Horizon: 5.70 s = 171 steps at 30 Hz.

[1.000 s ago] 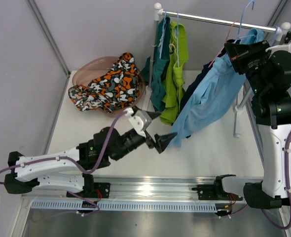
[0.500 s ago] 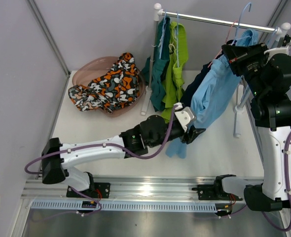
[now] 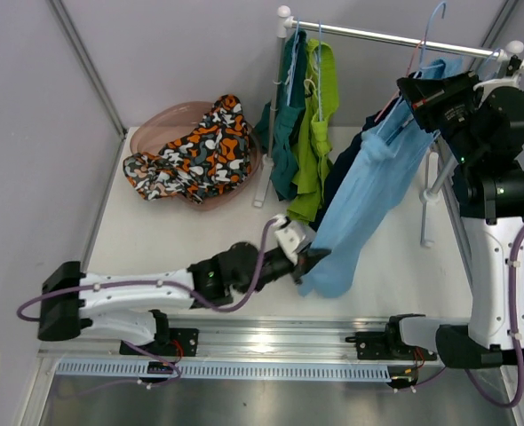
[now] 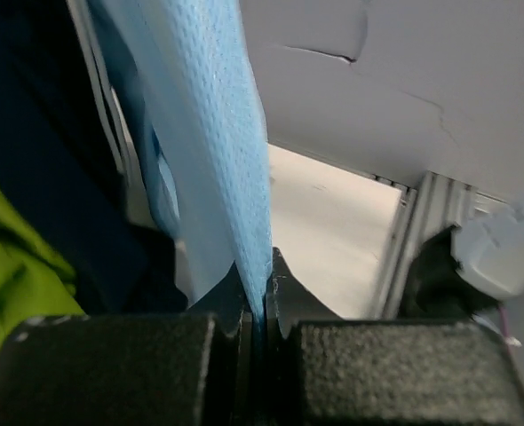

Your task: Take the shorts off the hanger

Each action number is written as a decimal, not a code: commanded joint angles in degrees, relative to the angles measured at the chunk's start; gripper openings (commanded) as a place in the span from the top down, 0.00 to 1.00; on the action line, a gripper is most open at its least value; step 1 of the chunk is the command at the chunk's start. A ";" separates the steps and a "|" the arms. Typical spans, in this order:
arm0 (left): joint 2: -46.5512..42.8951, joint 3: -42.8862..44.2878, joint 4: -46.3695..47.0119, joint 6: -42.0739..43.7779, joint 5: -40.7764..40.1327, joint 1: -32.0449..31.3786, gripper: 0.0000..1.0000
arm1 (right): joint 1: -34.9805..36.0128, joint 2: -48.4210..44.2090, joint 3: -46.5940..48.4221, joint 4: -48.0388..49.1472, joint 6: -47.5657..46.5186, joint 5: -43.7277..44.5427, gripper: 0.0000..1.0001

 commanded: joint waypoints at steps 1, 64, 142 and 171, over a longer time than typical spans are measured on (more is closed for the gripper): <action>-9.79 -13.16 1.29 -6.09 -4.23 -7.50 1.00 | -2.85 3.07 7.04 7.59 0.94 -1.73 1.00; 18.03 76.08 -59.17 -3.72 10.84 59.00 1.00 | -24.39 5.98 -14.83 24.11 17.64 -31.00 1.00; 3.90 37.53 -45.56 -13.66 21.76 70.61 0.01 | -1.81 0.18 -1.22 -0.07 -13.39 11.30 0.02; 1.88 32.78 -42.65 -13.39 21.14 70.61 0.01 | 3.56 13.54 -6.74 12.33 -9.60 10.39 0.04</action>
